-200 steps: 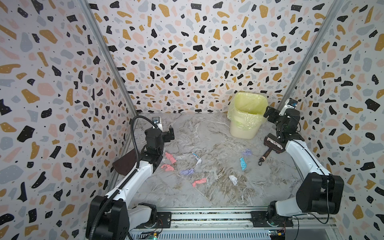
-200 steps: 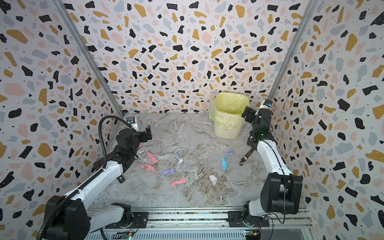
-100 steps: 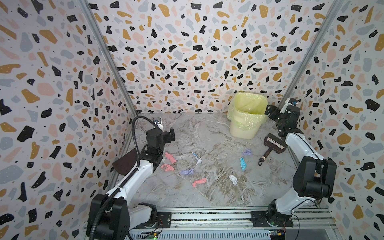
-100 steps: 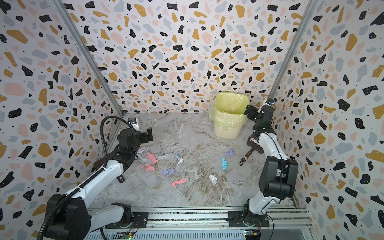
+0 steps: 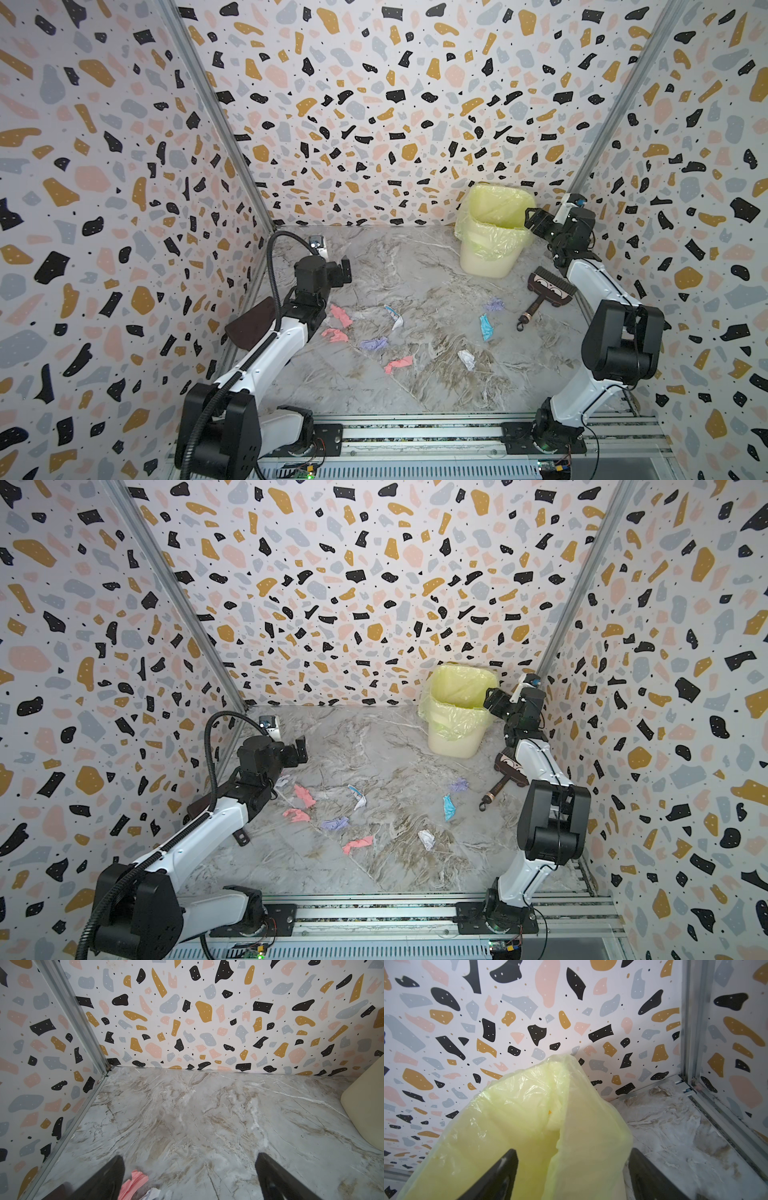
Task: Sweep away the paper scraps from the table
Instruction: 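Grip the bin rim with the right gripper and drag it toward the table center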
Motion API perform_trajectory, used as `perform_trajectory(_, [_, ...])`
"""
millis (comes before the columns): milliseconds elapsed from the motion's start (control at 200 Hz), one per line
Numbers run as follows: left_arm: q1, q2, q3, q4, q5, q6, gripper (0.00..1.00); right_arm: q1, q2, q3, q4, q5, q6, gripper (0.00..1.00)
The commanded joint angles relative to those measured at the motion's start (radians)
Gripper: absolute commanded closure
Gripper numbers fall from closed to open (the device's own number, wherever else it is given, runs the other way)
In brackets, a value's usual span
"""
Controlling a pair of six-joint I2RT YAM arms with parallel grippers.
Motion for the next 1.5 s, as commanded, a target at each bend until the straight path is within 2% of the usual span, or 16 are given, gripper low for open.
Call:
perform_trajectory(0, [-0.005,-0.009,0.030,0.006,0.012,-0.004,0.00,-0.003,0.009,0.064,-0.051,-0.063,-0.028,0.18])
perform_trajectory(701, [-0.005,-0.009,0.062,-0.040,0.026,0.012,0.00,-0.006,0.083,0.209,-0.336,-0.263,-0.161,0.41])
perform_trajectory(1046, [-0.005,-0.014,0.064,-0.053,0.029,0.014,0.00,0.004,0.111,0.249,-0.405,-0.359,-0.182,0.43])
perform_trajectory(1497, [-0.005,-0.080,0.034,-0.112,0.050,0.037,0.00,0.103,0.151,0.324,-0.514,-0.395,-0.255,0.43])
